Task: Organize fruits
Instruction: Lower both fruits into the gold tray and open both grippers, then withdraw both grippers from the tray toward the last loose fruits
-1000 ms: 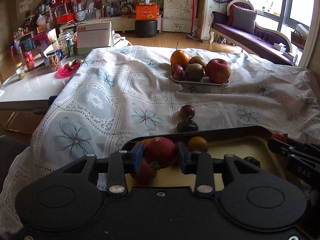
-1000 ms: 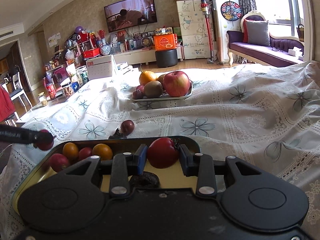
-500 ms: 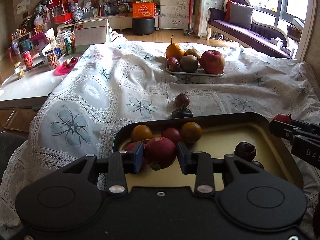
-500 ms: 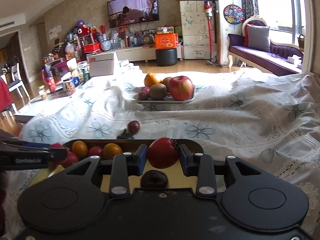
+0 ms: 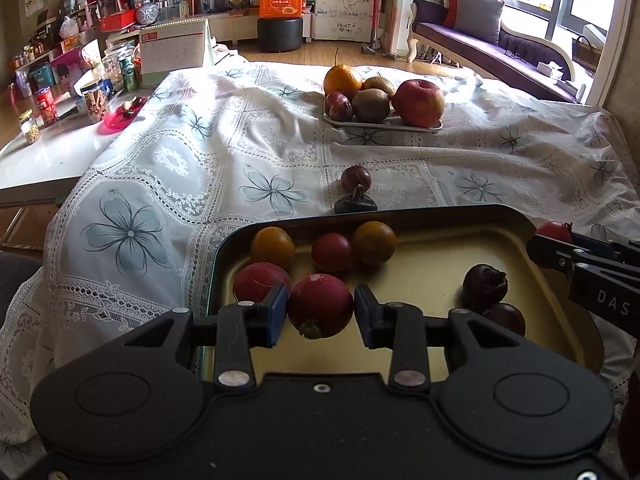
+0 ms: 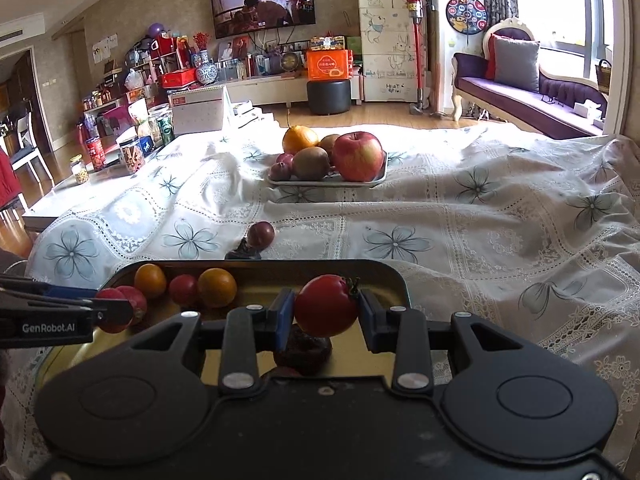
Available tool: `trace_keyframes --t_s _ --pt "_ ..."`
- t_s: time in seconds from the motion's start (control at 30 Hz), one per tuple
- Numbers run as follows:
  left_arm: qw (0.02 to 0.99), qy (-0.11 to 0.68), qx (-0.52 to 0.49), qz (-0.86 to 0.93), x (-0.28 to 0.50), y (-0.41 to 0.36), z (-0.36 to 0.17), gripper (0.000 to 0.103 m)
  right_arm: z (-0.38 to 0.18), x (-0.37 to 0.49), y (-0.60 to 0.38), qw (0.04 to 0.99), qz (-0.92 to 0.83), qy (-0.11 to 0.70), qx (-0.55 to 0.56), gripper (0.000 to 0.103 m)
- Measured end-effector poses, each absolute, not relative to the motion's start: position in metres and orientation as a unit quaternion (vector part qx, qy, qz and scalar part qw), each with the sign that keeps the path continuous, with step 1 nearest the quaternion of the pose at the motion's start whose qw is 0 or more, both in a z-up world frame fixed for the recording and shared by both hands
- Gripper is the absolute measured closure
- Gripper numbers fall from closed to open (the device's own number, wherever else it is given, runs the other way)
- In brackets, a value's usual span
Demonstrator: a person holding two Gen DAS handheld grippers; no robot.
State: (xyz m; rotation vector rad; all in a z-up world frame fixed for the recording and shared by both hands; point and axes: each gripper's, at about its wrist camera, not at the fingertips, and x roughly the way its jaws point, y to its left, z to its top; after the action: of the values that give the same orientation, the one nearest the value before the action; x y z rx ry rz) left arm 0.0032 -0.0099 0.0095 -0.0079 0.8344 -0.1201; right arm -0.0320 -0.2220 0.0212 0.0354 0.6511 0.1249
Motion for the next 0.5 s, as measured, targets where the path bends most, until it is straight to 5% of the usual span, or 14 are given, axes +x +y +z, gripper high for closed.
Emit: trace_keyframes --t_s 0.5 --pt "0.914 0.401 -0.007 -0.061 0.0019 -0.0110 0.0115 0.058 0.0228 -0.0323 -0.2238 0.947 0.062 0.314 0.026 0.066"
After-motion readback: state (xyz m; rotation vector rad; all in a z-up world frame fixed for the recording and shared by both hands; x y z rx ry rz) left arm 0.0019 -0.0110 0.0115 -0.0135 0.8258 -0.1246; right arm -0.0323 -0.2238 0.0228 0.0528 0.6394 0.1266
